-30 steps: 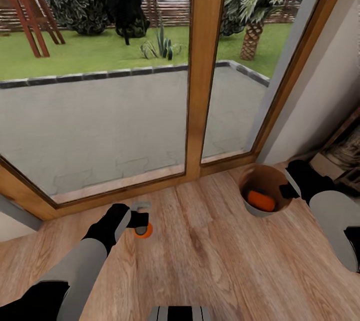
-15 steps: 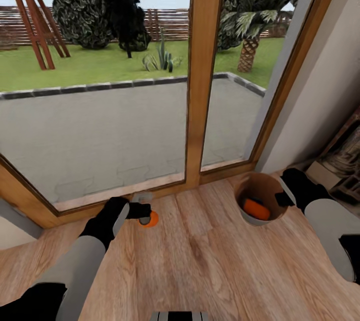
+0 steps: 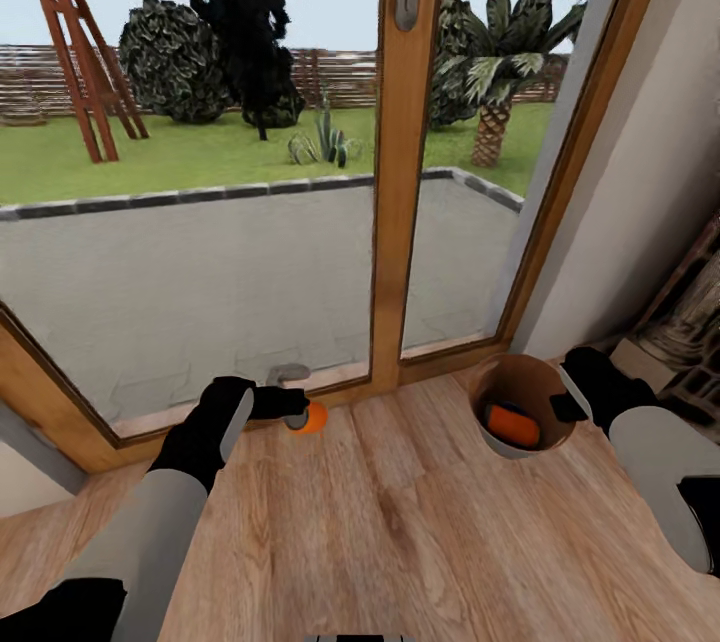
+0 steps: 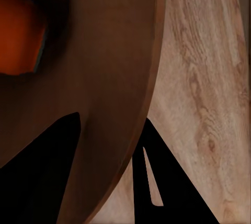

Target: Put the three can of soda from the living room inside the tash can in the kitchen.

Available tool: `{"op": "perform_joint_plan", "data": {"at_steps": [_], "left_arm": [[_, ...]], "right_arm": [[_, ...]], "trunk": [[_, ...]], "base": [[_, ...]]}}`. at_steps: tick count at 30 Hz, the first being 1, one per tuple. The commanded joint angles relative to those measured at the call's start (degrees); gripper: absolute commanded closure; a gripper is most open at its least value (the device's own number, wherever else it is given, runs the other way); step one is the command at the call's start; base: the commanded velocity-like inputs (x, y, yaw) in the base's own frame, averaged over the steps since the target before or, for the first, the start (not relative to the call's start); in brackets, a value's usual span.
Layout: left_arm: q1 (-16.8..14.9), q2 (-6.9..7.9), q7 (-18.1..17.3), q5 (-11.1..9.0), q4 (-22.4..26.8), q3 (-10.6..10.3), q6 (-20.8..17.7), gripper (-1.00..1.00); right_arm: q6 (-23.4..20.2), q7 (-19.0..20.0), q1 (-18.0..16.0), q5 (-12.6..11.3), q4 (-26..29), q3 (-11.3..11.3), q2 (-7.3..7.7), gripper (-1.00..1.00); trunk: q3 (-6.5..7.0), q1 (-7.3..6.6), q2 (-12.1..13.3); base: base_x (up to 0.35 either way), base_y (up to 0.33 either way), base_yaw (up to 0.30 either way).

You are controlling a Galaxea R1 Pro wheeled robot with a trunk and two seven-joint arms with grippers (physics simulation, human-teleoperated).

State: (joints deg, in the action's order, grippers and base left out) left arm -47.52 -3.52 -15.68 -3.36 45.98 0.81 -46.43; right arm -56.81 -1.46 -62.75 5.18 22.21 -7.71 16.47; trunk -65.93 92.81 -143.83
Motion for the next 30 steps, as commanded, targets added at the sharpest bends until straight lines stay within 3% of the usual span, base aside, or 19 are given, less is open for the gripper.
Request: {"op": "perform_joint_plan", "data": {"at_steps": [1,13,23,24,25,30], "left_arm": [[0.1,0.00,0.0,0.1,0.3,0.0,-0.2,1.00],[4.4,0.00,0.0,0.1,9.0,-0.3,-5.4,1.00],[5.9,-0.08,0.0,0.1,11.1,-0.4,-7.8,1.00],[6.0,-0.10,0.0,0.1,11.1,-0.4,-7.9,1.00],[6.4,-0.15,0.0,0.1,11.2,-0.4,-8.1,1.00],[6.9,-0.36,0.0,0.2,11.2,-0.4,-8.2,1.00]], "right_arm": [[0.1,0.0,0.0,0.1,-0.1,0.0,-0.01,1.00],[2.7,-0.1,0.0,0.0,-1.7,0.1,-0.36,1.00],[3.2,-0.1,0.0,0.1,-3.7,0.1,-0.91,1.00],[3.5,-0.1,0.0,0.1,-3.9,0.1,-0.93,1.00],[6.7,-0.1,0.0,0.0,-6.2,0.1,-1.05,1.00],[7.6,-0.1,0.0,0.0,-7.4,0.1,-1.42,1.00]], "trunk": [[0.23,-0.02,0.0],[2.89,-0.33,0.2],[5.11,-0.59,0.3],[5.33,-0.62,0.3],[5.55,-0.64,0.3],[6.66,-0.77,0.4]], "base": [[0.000,0.000,0.000],[0.000,0.000,0.000],[0.000,0.000,0.000],[0.000,0.000,0.000],[0.000,0.000,0.000],[0.000,0.000,0.000]]}}
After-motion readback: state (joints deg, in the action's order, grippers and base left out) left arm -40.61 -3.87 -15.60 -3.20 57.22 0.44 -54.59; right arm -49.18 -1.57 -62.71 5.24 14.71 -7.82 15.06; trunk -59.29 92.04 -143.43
